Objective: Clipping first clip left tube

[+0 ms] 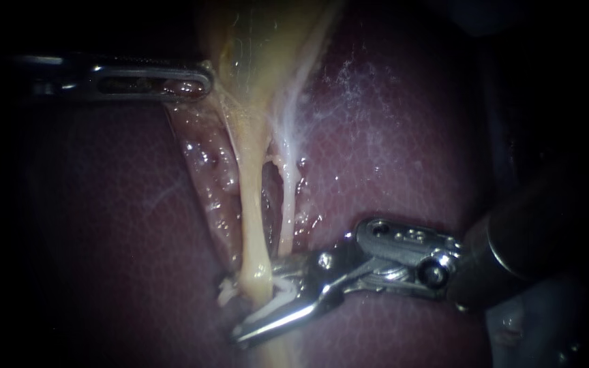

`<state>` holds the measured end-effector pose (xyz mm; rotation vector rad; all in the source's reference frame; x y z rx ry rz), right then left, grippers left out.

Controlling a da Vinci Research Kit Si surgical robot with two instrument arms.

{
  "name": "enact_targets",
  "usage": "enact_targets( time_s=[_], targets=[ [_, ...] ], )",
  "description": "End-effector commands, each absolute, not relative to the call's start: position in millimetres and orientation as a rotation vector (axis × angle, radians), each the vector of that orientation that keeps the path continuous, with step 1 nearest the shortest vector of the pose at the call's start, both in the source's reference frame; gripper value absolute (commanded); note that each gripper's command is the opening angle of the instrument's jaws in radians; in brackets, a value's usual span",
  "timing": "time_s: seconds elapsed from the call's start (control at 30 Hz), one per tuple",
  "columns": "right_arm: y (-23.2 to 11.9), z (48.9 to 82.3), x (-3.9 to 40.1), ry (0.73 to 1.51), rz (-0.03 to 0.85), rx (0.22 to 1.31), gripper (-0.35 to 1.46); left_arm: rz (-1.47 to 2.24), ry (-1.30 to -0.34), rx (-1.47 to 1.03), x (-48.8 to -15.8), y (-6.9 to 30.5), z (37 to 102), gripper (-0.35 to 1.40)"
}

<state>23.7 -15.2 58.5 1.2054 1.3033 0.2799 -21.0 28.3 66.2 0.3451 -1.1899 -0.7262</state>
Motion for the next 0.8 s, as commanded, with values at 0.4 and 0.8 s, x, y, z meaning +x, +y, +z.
enact_targets(
  time_s=[0.4, 0.8],
  targets=[
    [-14.7, 59.0, 23.8, 1.306, 0.292, 1.195, 0.24, -0.726, -1.190, 0.345, -21.0, 28.3, 66.2, -0.35],
    [-13.9, 59.6, 23.4, 1.312, 0.314, 1.179, -0.35, -0.726, -1.190, 0.345, -21.0, 28.3, 66.2, -0.35]
  ],
)
